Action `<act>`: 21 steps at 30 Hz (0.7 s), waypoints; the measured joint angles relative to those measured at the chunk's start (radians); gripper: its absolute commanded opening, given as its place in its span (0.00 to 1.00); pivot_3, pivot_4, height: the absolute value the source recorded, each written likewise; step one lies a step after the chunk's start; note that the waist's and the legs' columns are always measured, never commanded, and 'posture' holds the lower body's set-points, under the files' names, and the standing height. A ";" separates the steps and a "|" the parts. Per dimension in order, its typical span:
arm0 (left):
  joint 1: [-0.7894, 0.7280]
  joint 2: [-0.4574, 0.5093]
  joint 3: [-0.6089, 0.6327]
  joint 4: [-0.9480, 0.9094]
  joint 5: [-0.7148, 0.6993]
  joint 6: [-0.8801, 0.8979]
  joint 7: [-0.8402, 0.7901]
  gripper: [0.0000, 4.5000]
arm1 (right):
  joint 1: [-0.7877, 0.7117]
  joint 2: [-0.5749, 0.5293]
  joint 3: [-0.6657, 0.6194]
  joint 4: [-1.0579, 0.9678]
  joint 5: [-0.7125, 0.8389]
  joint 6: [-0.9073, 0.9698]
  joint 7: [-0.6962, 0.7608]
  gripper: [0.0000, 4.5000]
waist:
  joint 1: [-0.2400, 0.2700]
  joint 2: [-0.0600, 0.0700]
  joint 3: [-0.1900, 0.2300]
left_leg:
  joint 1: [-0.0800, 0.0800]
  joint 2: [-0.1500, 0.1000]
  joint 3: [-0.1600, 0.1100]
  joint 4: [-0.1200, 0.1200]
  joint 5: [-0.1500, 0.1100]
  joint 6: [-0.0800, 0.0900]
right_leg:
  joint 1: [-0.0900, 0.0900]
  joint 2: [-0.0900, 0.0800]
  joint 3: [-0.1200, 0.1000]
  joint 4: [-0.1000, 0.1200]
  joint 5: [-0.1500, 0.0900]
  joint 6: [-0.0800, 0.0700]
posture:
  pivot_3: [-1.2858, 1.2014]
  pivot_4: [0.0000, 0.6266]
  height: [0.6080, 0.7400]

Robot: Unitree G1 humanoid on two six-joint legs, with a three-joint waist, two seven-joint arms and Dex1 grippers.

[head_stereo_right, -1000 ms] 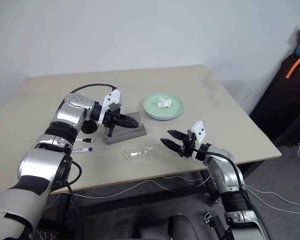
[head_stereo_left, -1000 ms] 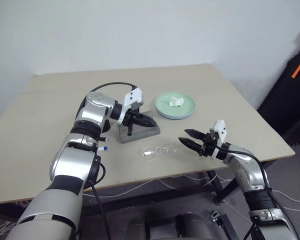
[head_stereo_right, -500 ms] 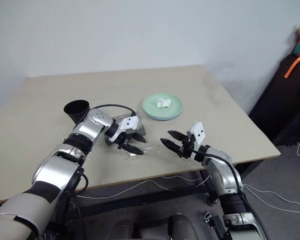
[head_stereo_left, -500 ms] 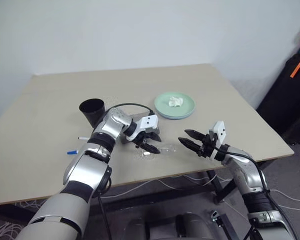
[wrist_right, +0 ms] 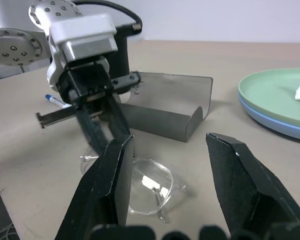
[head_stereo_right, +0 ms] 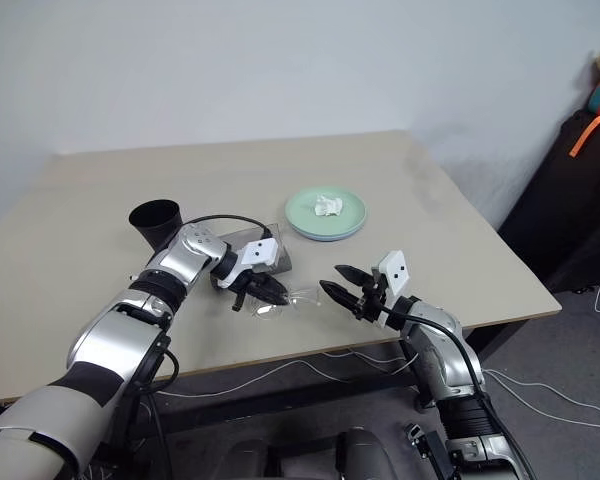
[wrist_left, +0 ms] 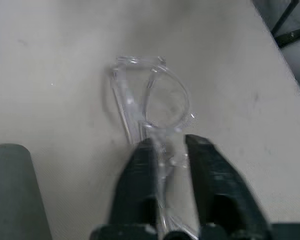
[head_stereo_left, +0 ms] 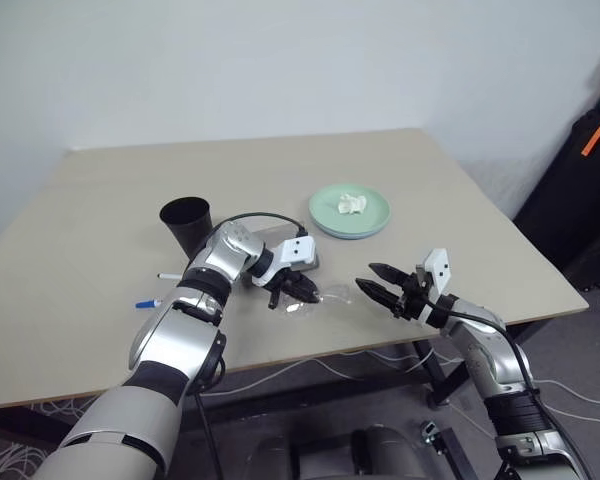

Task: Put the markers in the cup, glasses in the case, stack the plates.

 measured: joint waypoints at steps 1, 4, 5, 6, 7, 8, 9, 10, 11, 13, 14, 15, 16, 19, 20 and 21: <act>0.000 0.000 0.000 0.000 0.000 0.000 0.000 0.07 | 0.000 0.000 0.000 0.000 0.000 0.000 0.000 0.55 | 0.000 0.000 0.000 | 0.000 0.000 0.000 0.000 0.000 0.000 | 0.000 0.000 0.000 0.000 0.000 0.000 | 0.52 0.00 1.00; 0.000 0.002 0.000 0.000 -0.001 0.000 -0.002 0.07 | -0.002 0.001 0.001 0.000 0.000 0.000 -0.001 0.55 | 0.000 0.000 0.000 | 0.000 0.000 0.000 0.000 0.000 0.000 | 0.000 0.000 0.000 0.000 0.000 0.000 | 0.52 0.00 1.00; 0.000 0.005 0.000 0.000 -0.001 0.000 -0.003 0.07 | -0.003 0.002 0.002 0.000 0.000 -0.001 0.000 0.55 | 0.000 0.000 0.000 | 0.000 0.000 0.000 0.000 0.000 0.000 | 0.000 0.000 0.000 0.000 0.000 0.000 | 0.52 0.00 1.00; 0.000 0.007 0.000 0.000 -0.001 0.000 -0.004 0.07 | -0.004 0.002 0.002 0.000 0.000 -0.001 0.000 0.55 | 0.000 0.000 0.000 | 0.000 0.000 0.000 0.000 0.000 0.000 | 0.000 0.000 0.000 0.000 0.000 0.000 | 0.52 0.00 1.00; 0.000 0.010 0.000 0.000 -0.003 0.000 -0.006 0.03 | -0.006 0.002 0.003 0.001 0.000 -0.001 0.000 0.55 | 0.000 0.000 0.000 | 0.000 0.000 0.000 0.000 0.000 0.000 | 0.000 0.000 0.000 0.000 0.000 0.000 | 0.52 0.00 1.00; 0.000 0.012 0.001 0.000 -0.004 0.000 -0.010 0.03 | -0.008 0.002 0.003 0.001 0.000 -0.002 0.000 0.55 | 0.000 0.000 0.000 | 0.000 0.000 0.000 0.000 0.000 0.000 | 0.000 0.000 0.000 0.000 0.000 0.000 | 0.52 0.00 1.00; 0.000 0.014 0.004 0.000 -0.006 0.001 -0.012 0.03 | -0.010 0.002 0.004 0.002 0.000 -0.002 0.000 0.55 | 0.000 0.000 0.000 | 0.000 0.000 0.000 0.000 0.000 0.000 | 0.000 0.000 0.000 0.000 0.000 0.000 | 0.52 0.00 1.00; 0.000 0.017 0.008 0.000 -0.008 0.002 -0.015 0.03 | -0.012 0.002 0.005 0.003 0.000 -0.003 0.000 0.55 | 0.000 0.000 0.000 | 0.000 0.000 0.000 0.000 0.000 0.000 | 0.000 0.000 0.000 0.000 0.000 0.000 | 0.52 0.00 1.00; 0.000 0.018 0.011 0.000 -0.009 0.003 -0.017 0.03 | -0.012 0.002 0.007 0.003 0.000 -0.003 0.000 0.55 | 0.000 0.000 0.000 | 0.000 0.000 0.000 0.000 0.000 0.000 | 0.000 0.000 0.000 0.000 0.000 0.000 | 0.52 0.00 1.00; 0.001 0.020 0.016 -0.001 -0.010 0.009 -0.025 0.03 | -0.013 0.002 0.011 0.008 0.000 -0.004 0.001 0.55 | 0.000 0.000 0.000 | 0.000 0.000 0.000 0.000 0.000 0.000 | 0.000 0.000 0.000 0.000 0.000 0.000 | 0.52 0.00 1.00; 0.001 0.020 0.018 -0.002 -0.011 0.013 -0.028 0.03 | -0.013 0.003 0.012 0.010 0.000 -0.004 0.001 0.55 | 0.000 0.000 0.000 | 0.000 0.000 0.000 0.000 0.000 0.000 | 0.000 0.000 0.000 0.000 0.000 0.000 | 0.52 0.00 1.00; 0.002 0.021 0.021 -0.004 -0.012 0.016 -0.032 0.03 | -0.014 0.003 0.013 0.013 -0.001 -0.005 0.001 0.55 | 0.000 0.000 0.000 | 0.000 0.000 0.000 0.000 0.000 0.000 | 0.000 0.000 0.000 0.000 0.000 0.000 | 0.52 0.00 1.00; 0.002 0.021 0.024 -0.006 -0.012 0.020 -0.036 0.03 | -0.015 0.004 0.013 0.015 -0.001 -0.006 0.001 0.55 | 0.000 0.000 0.000 | 0.000 0.000 0.000 0.000 0.000 0.000 | 0.000 0.000 0.000 0.000 0.000 0.000 | 0.52 0.00 1.00; 0.007 0.023 0.031 -0.015 -0.015 0.033 -0.049 0.03 | -0.022 0.006 0.013 0.027 -0.001 -0.011 0.002 0.55 | 0.000 0.000 0.000 | 0.000 0.000 0.000 0.000 0.000 0.000 | 0.000 0.000 0.000 0.000 0.000 0.000 | 0.52 0.00 1.00; 0.009 0.024 0.032 -0.017 -0.015 0.033 -0.052 0.03 | -0.023 0.008 0.014 0.028 -0.001 -0.012 0.002 0.55 | 0.000 0.000 0.000 | 0.000 0.000 0.000 0.000 0.000 0.000 | 0.000 0.000 0.000 0.000 0.000 0.000 | 0.52 0.00 1.00; 0.010 0.024 0.034 -0.018 -0.016 0.033 -0.052 0.03 | -0.024 0.010 0.014 0.030 -0.001 -0.013 0.002 0.55 | 0.000 0.000 0.000 | 0.000 0.000 0.000 0.000 0.000 0.000 | 0.000 0.000 0.000 0.000 0.000 0.000 | 0.52 0.00 1.00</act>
